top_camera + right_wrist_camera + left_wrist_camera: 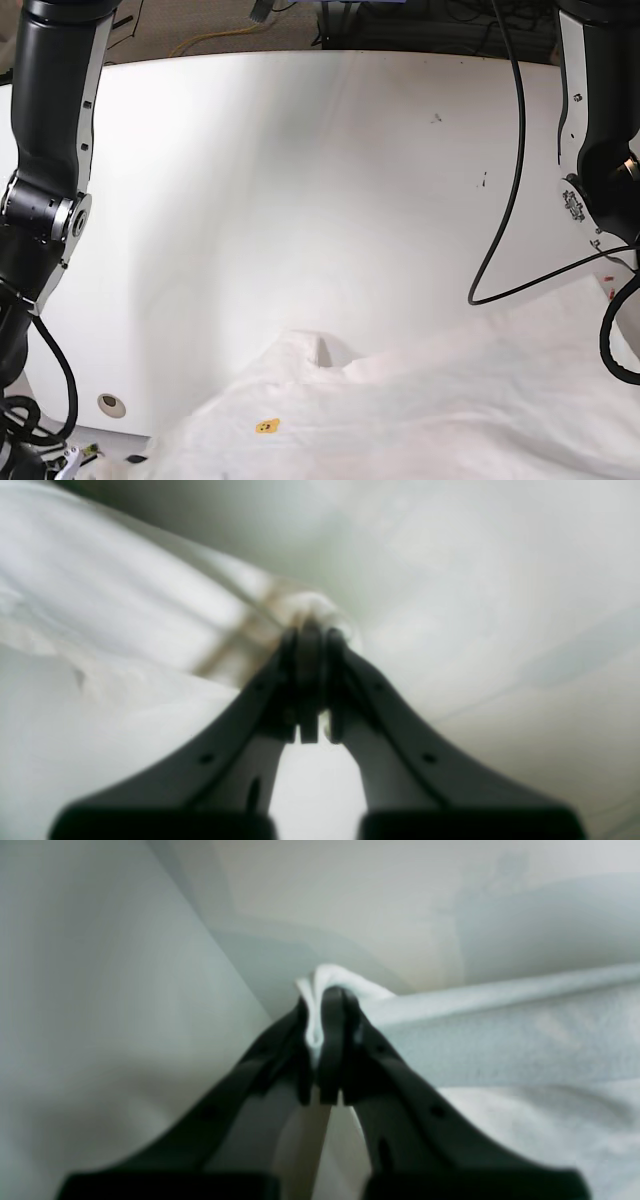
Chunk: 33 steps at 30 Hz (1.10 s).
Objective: Fold the T-shirt properly
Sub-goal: 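Lift the shirt with both grippers, swing it up and lay it flat, then hold the shirt edge with both grippers and pull it taut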
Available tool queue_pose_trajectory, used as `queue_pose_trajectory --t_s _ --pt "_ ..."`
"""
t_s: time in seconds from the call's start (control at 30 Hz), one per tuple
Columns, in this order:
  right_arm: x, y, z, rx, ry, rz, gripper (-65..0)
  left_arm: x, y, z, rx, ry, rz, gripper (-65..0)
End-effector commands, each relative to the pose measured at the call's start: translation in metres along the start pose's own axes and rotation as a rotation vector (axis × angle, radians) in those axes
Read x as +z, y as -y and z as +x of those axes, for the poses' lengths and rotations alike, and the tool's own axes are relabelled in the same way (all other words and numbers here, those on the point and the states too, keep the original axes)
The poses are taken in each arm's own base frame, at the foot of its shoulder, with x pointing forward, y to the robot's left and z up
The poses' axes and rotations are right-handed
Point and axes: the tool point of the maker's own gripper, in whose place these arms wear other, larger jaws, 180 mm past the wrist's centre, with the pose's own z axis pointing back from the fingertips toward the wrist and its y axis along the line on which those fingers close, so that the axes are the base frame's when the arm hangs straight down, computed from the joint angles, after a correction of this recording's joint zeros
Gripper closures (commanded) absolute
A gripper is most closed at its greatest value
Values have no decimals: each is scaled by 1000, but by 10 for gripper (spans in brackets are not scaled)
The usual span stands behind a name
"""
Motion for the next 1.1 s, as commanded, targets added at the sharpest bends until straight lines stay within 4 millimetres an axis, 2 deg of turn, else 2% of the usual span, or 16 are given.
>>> queue_pose_trajectory --t_s 0.0,0.07,0.13,0.2,0.23,0.27,0.37,0.5,0.53,0.6,0.73,0.93,1.07 --pt "14 6 -3 42 -8 -53 0 4 -9 10 -35 28 26 0" --pt "19 -3 -23 50 -29 -60 0 3 -3 -5 -53 -22 9 0" --pt "23 -11 -47 30 -55 -60 0 3 -2 -9 -58 -42 7 0" --pt "25 -20 -63 26 -78 -54 0 7 -2 -7 -65 -34 16 0" --pt "26 -26 -69 33 -87 -49 0 9 2 -12 -74 -46 11 0" --pt "28 -35 -76 45 -97 -42 0 11 10 -27 -89 -80 -5 0" --pt "34 -53 -104 34 -138 -25 0 18 30 -52 -134 -128 -46 0" --pt "43 -80 -145 21 -214 11 0 30 71 -107 -188 -273 -153 0" --pt "45 -86 -154 15 -231 21 0 34 75 -120 -205 -313 -166 0" --pt "51 -105 -181 -37 -273 48 0 48 82 -161 -229 -423 -201 0" --pt "66 -134 -227 -103 -369 92 0 77 100 -220 -234 -558 -269 0" --pt "96 -186 -288 -216 -506 166 0 133 106 -297 -257 -765 -331 0" --pt "115 -215 -316 -281 -579 206 0 163 108 -328 -261 -827 -366 0"
